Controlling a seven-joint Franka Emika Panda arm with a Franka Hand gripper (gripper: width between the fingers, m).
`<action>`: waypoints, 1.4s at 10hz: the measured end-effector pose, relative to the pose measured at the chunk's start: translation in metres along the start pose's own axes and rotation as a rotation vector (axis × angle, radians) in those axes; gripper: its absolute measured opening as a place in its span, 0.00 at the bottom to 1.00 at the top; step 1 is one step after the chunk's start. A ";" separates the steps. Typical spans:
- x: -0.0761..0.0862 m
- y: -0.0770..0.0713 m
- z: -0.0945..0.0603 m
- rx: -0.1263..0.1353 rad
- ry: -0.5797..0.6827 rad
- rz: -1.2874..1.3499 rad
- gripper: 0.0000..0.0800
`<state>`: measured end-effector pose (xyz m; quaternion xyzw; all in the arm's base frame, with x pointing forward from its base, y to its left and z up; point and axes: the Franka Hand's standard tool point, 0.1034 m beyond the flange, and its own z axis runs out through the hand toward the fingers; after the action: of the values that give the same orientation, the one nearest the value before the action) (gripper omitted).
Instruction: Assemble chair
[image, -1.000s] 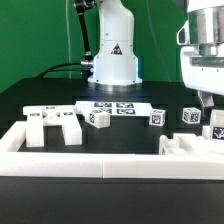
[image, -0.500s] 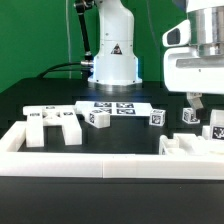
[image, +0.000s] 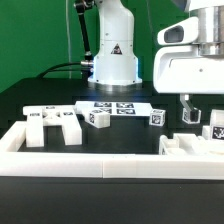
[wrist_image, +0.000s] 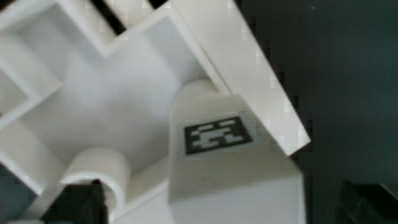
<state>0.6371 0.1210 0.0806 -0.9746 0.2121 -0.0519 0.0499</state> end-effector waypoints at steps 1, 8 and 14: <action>0.001 0.000 -0.001 -0.008 0.000 -0.061 0.81; 0.000 -0.002 -0.001 -0.019 0.005 -0.099 0.36; -0.001 0.000 -0.001 -0.014 0.008 0.380 0.36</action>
Offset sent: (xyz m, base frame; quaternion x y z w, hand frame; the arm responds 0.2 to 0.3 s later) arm 0.0000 0.0000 0.0000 0.0000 0.0000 0.0000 1.0000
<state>0.6357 0.1217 0.0814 -0.9170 0.3931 -0.0439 0.0513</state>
